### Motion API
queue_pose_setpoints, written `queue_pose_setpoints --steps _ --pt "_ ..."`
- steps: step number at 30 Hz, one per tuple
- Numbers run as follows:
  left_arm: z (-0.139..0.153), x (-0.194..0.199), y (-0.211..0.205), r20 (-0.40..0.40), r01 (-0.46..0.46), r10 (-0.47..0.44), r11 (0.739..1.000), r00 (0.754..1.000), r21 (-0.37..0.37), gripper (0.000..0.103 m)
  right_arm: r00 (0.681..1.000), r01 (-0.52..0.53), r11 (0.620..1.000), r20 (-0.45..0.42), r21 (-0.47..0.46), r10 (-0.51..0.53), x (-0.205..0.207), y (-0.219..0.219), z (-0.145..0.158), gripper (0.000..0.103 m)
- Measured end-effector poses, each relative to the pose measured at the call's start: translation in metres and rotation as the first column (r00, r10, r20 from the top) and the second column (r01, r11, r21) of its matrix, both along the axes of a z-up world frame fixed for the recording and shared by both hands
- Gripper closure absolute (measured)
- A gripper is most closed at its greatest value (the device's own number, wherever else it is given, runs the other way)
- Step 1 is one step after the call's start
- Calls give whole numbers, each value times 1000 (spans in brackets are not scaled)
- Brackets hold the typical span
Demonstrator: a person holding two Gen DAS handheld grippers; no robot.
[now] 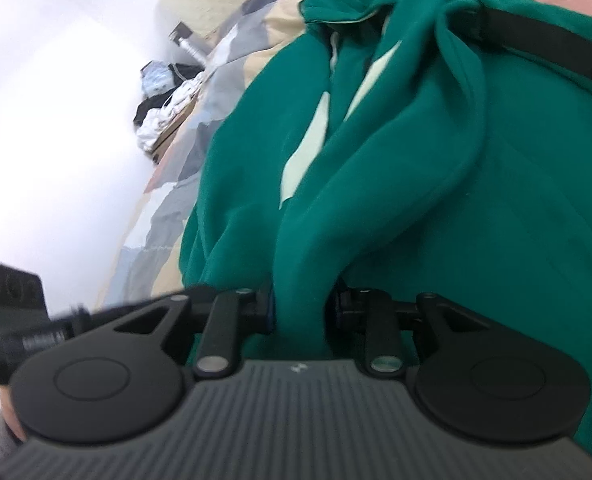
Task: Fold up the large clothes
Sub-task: 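Grasp the hoodie front with both grippers and lift it off the quilt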
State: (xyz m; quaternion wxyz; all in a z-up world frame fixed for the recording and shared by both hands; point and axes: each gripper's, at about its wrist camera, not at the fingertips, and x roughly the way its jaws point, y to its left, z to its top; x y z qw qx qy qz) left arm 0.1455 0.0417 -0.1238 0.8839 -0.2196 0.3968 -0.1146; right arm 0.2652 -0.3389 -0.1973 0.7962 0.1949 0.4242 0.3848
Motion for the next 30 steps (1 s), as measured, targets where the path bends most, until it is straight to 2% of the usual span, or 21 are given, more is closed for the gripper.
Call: queue_pose_setpoints --steps 2,4,6,9,10,11,13,15,17,19,21,24,27,28,30 --pt "-1 -1 -7 11 8 -8 999 1000 46 28 1000 11 1000 -20 25 -11 3 -2 -4 77" --pt "-5 1 -9 19 9 -10 997 1000 81 28 1000 22 999 -19 30 -21 5 -2 -6 86" --pt "-5 1 -12 36 7 -12 991 999 132 35 1000 25 999 -3 32 -25 4 -1 -6 90" --pt "-4 -3 -17 65 -6 -8 978 998 209 59 998 31 999 63 15 -32 -2 3 2 95" --pt "-2 -4 -18 77 -9 -9 974 997 228 72 996 39 999 85 16 -40 -4 2 6 96" --pt "1 -6 -17 92 -18 -4 972 996 233 80 994 50 999 100 22 -52 -6 0 9 96" --pt "9 -10 -8 109 -44 22 979 994 201 85 989 78 996 121 41 -82 -9 -7 15 96" --pt "20 -12 7 125 -77 57 984 991 161 87 980 117 992 153 57 -124 -14 -16 22 96" --pt "36 -11 22 156 -113 88 982 984 153 88 967 175 977 162 123 -194 -17 -33 31 97" --pt "57 -6 42 190 -155 130 980 973 125 89 950 224 957 177 184 -257 -15 -53 44 97" --pt "82 4 67 213 -206 177 971 961 123 89 930 255 945 217 207 -298 -11 -70 60 97" --pt "117 29 109 228 -293 259 947 938 129 89 890 304 909 254 286 -378 5 -106 87 97" --pt "147 61 155 237 -403 365 905 900 134 89 850 360 879 279 312 -447 32 -136 114 97" --pt "156 74 169 248 -437 393 886 885 155 89 833 378 870 294 315 -469 47 -147 125 97" --pt "173 98 195 289 -514 447 829 847 223 89 804 407 865 334 292 -491 71 -163 144 97"
